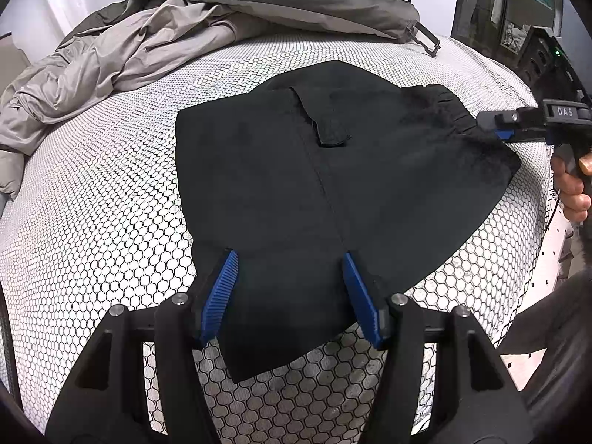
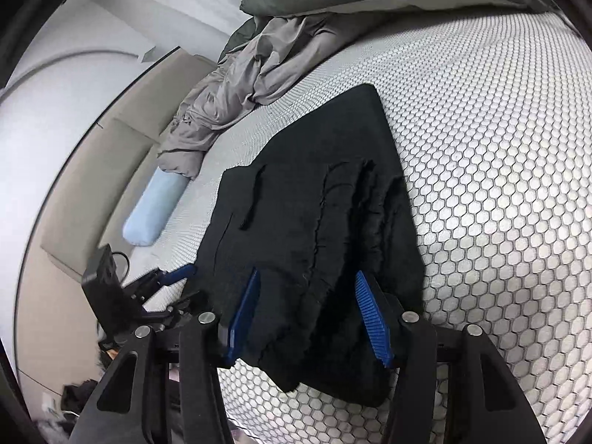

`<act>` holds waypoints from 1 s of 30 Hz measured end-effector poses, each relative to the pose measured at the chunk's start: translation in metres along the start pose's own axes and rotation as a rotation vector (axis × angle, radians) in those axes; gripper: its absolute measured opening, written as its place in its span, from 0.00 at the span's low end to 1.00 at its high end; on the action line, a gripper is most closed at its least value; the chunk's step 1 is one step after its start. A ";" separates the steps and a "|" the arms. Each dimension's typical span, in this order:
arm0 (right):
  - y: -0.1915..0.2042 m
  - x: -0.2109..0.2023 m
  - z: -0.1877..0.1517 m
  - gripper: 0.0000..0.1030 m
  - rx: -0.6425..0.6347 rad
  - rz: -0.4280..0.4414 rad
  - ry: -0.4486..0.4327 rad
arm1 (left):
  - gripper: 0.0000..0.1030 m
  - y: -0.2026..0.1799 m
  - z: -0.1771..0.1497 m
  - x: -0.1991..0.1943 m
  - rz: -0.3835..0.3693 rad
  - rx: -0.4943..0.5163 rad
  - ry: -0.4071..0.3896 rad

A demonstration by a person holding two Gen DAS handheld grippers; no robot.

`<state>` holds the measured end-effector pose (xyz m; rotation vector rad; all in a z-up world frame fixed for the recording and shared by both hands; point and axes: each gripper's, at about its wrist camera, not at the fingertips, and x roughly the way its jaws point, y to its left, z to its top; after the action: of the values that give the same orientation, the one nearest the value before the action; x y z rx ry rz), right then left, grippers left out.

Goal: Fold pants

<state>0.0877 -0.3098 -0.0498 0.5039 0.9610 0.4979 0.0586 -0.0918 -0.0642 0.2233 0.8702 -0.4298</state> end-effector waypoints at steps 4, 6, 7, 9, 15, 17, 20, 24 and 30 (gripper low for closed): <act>-0.013 -0.010 0.005 0.52 0.060 0.008 -0.059 | 0.56 -0.001 0.001 0.000 0.004 0.000 0.000; -0.019 -0.007 0.008 0.52 0.087 0.017 -0.059 | 0.56 -0.001 0.001 0.001 0.006 0.001 0.001; -0.021 -0.002 0.011 0.52 0.101 0.030 -0.057 | 0.56 -0.001 0.002 0.001 0.006 0.000 0.001; -0.019 0.003 0.015 0.53 0.098 0.018 -0.056 | 0.56 0.000 0.002 0.002 0.003 -0.004 0.001; -0.015 0.009 0.026 0.53 0.051 -0.020 -0.069 | 0.56 0.000 0.001 0.001 0.002 -0.003 0.000; -0.019 0.012 0.028 0.53 0.066 -0.012 -0.065 | 0.56 -0.001 0.001 0.001 0.002 -0.003 0.000; -0.019 0.012 0.023 0.53 0.077 0.064 -0.044 | 0.56 -0.001 0.002 0.001 0.002 -0.006 0.002; -0.001 0.002 0.011 0.53 0.006 0.147 0.003 | 0.57 -0.001 0.002 0.000 0.004 -0.005 0.005; -0.021 0.004 0.004 0.53 0.034 0.080 0.025 | 0.57 -0.003 0.004 0.002 0.013 -0.005 0.008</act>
<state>0.0969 -0.3242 -0.0630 0.5697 0.9773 0.5619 0.0614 -0.0971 -0.0632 0.2260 0.8775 -0.4150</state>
